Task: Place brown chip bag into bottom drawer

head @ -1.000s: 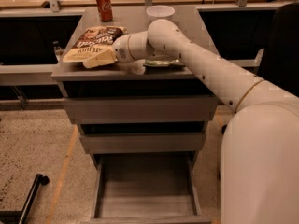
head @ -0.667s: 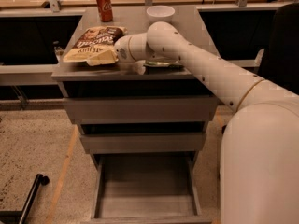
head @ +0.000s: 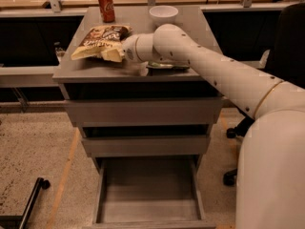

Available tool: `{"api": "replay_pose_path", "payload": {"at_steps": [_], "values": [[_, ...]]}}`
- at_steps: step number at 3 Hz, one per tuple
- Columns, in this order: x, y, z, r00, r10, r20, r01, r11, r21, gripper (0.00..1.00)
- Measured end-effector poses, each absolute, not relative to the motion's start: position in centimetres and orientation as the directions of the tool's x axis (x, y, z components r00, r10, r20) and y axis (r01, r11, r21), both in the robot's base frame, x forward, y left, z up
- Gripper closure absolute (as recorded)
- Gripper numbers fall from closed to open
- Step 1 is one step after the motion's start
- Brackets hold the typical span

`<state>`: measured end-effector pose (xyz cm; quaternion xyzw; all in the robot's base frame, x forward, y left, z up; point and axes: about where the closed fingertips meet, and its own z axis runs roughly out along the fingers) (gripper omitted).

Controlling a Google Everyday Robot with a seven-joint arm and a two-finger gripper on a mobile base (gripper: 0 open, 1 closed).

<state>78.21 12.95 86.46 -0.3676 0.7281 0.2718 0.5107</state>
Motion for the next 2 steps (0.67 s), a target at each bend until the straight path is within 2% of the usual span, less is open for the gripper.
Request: {"api": "replay_pose_path", "payload": {"at_steps": [1,2], "values": [[76.8,11.9,87.0,-0.205,-0.257,-0.945,-0.804,0.595,0.012,0.87],[73.4,10.3,87.5,-0.199,-0.271,-0.942,-0.828,0.560,0.014,1.00]]}}
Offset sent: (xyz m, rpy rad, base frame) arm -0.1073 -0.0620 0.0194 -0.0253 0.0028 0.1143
